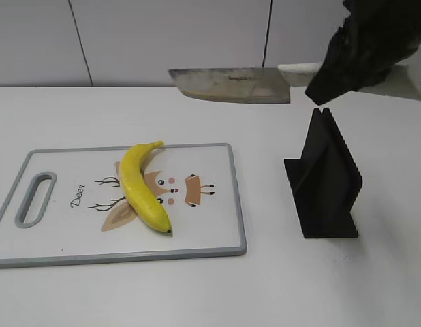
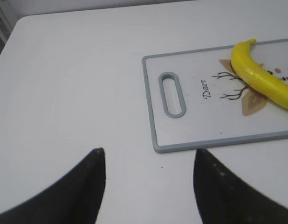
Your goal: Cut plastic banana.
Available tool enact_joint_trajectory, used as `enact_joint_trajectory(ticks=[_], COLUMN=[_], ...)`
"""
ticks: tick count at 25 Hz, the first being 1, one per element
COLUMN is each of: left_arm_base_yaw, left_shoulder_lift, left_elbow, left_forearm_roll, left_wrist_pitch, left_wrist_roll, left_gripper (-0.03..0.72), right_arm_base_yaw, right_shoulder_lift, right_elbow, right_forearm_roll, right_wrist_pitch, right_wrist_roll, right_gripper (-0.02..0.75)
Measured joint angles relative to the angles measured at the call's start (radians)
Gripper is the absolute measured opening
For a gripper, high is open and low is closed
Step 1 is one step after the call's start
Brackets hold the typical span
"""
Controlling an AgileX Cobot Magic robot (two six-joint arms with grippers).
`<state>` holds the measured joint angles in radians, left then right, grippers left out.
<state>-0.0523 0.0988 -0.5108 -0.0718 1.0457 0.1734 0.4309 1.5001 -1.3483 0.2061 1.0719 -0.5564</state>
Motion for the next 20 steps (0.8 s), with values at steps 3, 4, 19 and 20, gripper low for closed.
enact_joint_trajectory(ticks=[3, 4, 19, 20], left_arm_base_yaw=[0.0, 0.0, 0.0, 0.0], left_shoulder_lift=[0.072, 0.103, 0.689, 0.73], left_elbow=[-0.021, -0.035, -0.347, -0.377], left_forearm_roll=[-0.003, -0.003, -0.242, -0.265], left_wrist_pitch=[-0.006, -0.017, -0.217, -0.217], left_wrist_roll=[0.028, 0.042, 0.503, 0.558], left_gripper=[0.569, 0.568, 0.553, 0.553], right_arm_base_yaw=[0.0, 0.0, 0.0, 0.0], right_shoulder_lift=[0.0, 0.0, 0.22, 0.244], right_elbow=[0.0, 0.0, -0.041, -0.065], right_forearm_roll=[0.075, 0.095, 0.341, 0.353], right_wrist_pitch=[-0.073, -0.108, -0.158, -0.142], right_wrist_roll=[-0.184, -0.231, -0.721, -0.748], right_gripper=[0.183, 0.183, 0.183, 0.183])
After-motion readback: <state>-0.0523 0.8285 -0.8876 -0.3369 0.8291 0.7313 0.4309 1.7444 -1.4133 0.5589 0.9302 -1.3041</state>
